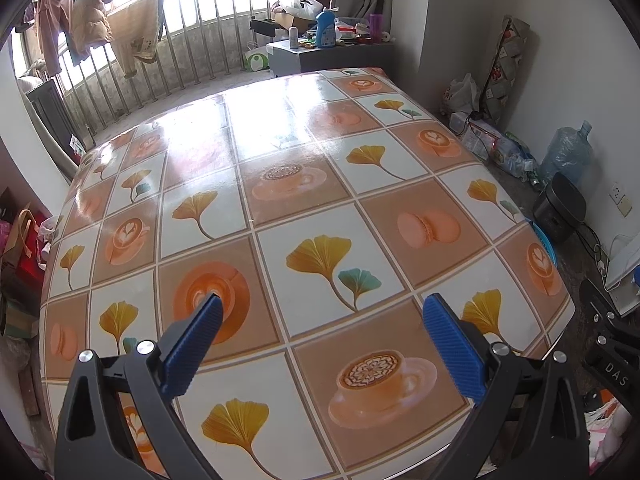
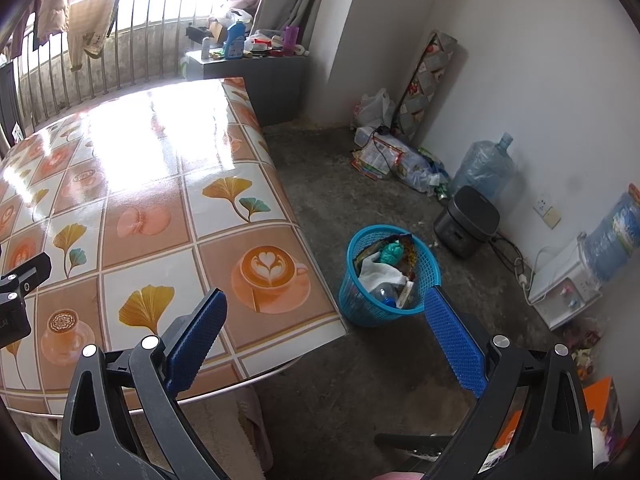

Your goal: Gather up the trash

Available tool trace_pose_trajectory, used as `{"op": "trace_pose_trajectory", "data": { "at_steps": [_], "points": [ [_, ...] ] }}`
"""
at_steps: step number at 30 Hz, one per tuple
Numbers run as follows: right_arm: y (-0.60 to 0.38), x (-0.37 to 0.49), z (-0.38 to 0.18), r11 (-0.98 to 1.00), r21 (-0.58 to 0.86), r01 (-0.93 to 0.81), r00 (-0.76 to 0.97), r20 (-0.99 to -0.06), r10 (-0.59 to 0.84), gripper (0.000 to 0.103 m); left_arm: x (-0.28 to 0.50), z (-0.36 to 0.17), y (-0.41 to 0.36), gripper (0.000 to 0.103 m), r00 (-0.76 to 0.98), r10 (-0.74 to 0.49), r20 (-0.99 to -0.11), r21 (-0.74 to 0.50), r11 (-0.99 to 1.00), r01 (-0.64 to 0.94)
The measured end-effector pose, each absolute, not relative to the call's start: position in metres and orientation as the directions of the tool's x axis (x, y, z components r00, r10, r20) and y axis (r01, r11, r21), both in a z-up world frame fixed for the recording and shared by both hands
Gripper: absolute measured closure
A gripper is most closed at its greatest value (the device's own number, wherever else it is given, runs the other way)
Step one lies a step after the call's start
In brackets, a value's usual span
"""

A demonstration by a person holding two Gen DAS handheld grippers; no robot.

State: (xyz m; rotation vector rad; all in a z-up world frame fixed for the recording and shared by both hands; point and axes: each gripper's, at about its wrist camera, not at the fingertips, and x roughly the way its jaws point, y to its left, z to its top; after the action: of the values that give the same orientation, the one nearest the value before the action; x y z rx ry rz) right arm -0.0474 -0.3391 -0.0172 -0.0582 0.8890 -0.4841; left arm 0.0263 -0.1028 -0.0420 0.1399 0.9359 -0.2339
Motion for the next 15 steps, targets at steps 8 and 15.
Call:
{"op": "trace_pose_trajectory", "data": {
  "at_steps": [8,15],
  "points": [
    [-0.3393,-0.0474,-0.0175,0.891,-0.245,0.381,0.531,-0.732,-0.428,0.008,0.0259,-0.042,-0.1024,0.005,0.57,-0.134,-0.811,0.021,0.966,0.256],
    [-0.3396,-0.0472,-0.0174,0.891,-0.245,0.381,0.53,-0.732,-0.428,0.008,0.0258,-0.0421,-0.1026,0.005,0.57,-0.134,-0.81,0.021,0.966,0.256]
  ]
}}
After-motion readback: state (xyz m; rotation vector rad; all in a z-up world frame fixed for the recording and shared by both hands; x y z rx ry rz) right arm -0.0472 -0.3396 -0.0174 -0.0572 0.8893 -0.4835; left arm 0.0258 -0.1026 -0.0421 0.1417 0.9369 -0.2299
